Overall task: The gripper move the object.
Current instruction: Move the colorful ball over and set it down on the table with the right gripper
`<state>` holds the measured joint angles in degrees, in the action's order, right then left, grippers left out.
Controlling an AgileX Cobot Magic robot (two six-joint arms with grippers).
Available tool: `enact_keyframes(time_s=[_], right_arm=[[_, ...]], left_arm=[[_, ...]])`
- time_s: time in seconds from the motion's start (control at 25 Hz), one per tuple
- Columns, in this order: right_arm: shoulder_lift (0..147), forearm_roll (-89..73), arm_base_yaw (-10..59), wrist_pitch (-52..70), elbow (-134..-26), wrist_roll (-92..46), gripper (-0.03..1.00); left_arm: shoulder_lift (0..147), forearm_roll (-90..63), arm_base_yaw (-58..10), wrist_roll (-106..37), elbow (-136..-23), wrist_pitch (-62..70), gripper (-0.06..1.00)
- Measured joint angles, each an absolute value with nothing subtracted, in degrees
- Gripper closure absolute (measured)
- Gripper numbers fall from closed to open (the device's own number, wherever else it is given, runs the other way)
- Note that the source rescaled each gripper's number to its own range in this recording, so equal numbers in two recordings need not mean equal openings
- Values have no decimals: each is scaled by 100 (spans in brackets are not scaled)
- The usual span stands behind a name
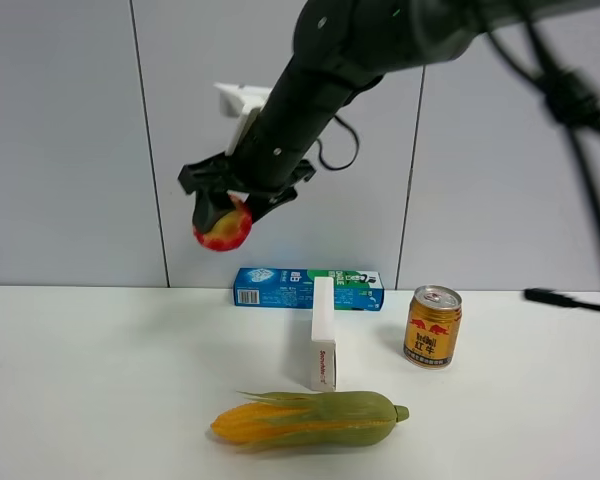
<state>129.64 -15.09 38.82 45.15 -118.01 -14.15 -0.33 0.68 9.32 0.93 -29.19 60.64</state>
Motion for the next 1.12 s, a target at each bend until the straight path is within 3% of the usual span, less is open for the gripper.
enact_keyframes(time_s=[0.24,0.68,1.12], right_arm=[[14035,-1085,4050,5900,-13238,-1331,97],[14101,-204,3965,6568,-13307,-1155,97],[14648,-380,3965,6329,-13307,-1162,97]], left_arm=[[-33,68,932,99,-2919,6064,-6],[-33,68,932,99,-2919,6064,-6],[-33,68,932,94,-2919,6064,-6]])
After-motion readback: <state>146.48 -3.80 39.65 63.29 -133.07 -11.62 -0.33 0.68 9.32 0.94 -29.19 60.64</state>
